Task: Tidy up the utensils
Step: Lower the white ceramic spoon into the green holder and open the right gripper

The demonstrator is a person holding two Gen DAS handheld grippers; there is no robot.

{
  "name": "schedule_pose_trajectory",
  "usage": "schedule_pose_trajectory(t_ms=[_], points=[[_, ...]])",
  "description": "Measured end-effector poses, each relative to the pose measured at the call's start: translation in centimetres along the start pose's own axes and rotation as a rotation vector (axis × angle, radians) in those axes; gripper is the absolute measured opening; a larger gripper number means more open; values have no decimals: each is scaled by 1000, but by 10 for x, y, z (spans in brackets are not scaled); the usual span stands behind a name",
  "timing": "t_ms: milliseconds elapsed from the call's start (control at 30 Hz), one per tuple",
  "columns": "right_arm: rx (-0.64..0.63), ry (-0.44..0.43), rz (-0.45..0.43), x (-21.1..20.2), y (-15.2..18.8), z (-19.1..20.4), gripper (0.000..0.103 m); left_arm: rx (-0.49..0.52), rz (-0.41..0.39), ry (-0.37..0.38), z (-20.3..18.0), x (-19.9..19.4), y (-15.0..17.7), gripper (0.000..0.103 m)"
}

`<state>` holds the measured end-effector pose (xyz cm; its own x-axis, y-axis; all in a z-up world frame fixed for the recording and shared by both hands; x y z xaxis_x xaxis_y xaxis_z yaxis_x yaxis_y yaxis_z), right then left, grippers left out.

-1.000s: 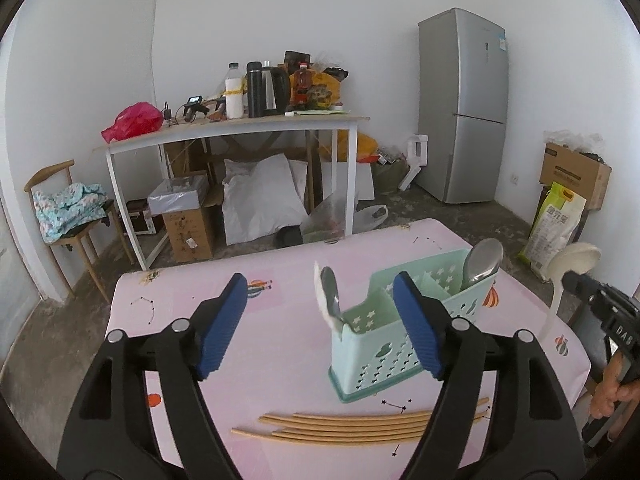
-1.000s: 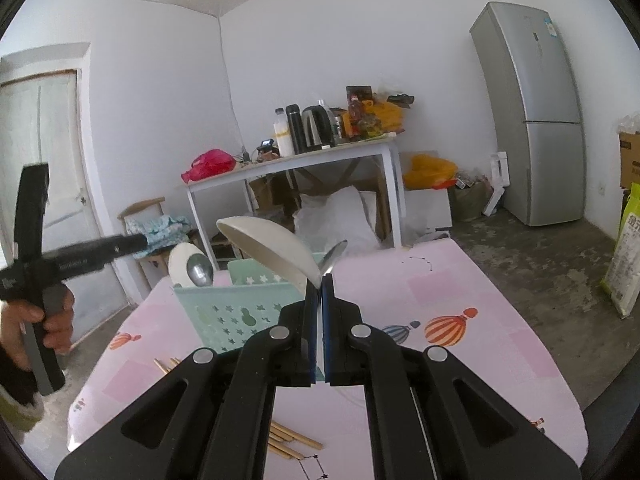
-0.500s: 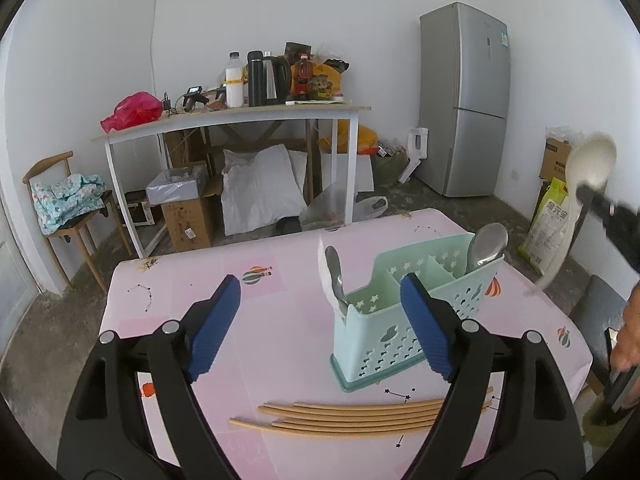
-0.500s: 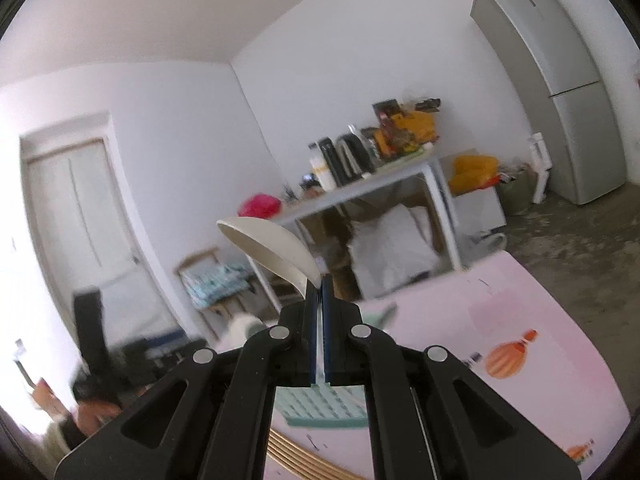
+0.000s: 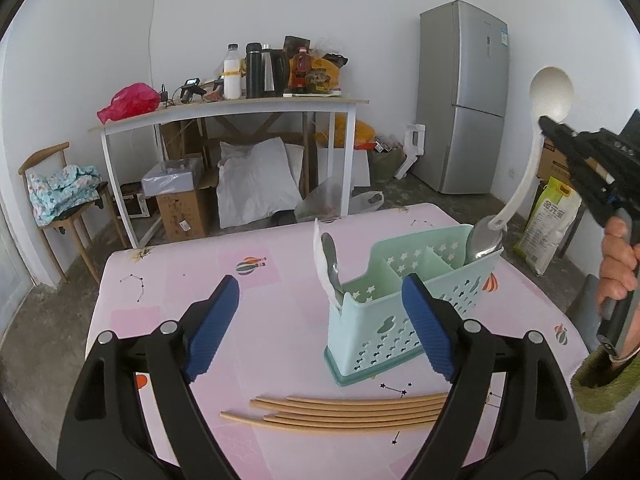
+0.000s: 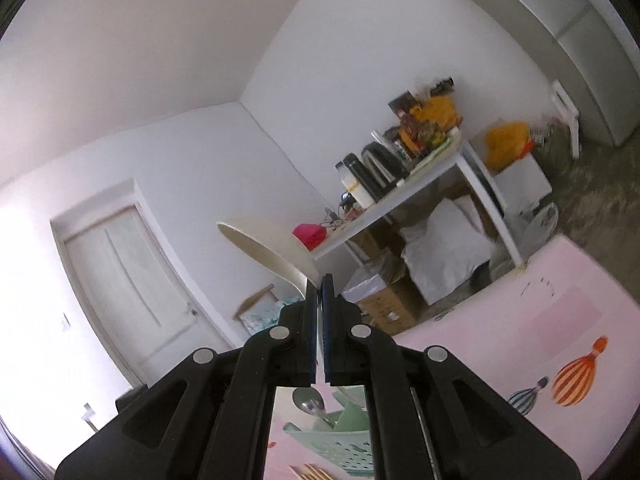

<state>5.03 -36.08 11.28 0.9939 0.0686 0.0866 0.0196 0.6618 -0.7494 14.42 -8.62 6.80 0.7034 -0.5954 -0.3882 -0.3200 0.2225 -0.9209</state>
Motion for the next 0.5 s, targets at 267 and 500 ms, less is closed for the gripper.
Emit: schedule_pose_trajectory(t_ms=[267,500], points=[[76,52,97,27,41,-33,3,-11,8,-4,3,0,4,79],[3,165,221,45,67,-38,7,-16,13,-4,3,1,6,79]])
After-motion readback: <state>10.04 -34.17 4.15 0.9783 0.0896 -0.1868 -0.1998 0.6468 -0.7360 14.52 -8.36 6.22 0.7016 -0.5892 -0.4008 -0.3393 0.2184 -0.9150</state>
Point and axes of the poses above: each gripper's, at about its wrist camera, not at the fingertips, and x roughly the way its jaws point, z to its left, y to its underside, the point moved 3 cm from there along x, roughly the way its jaws point, and after that the axes turned 6 degrees about -z, right-handed, at the moved point
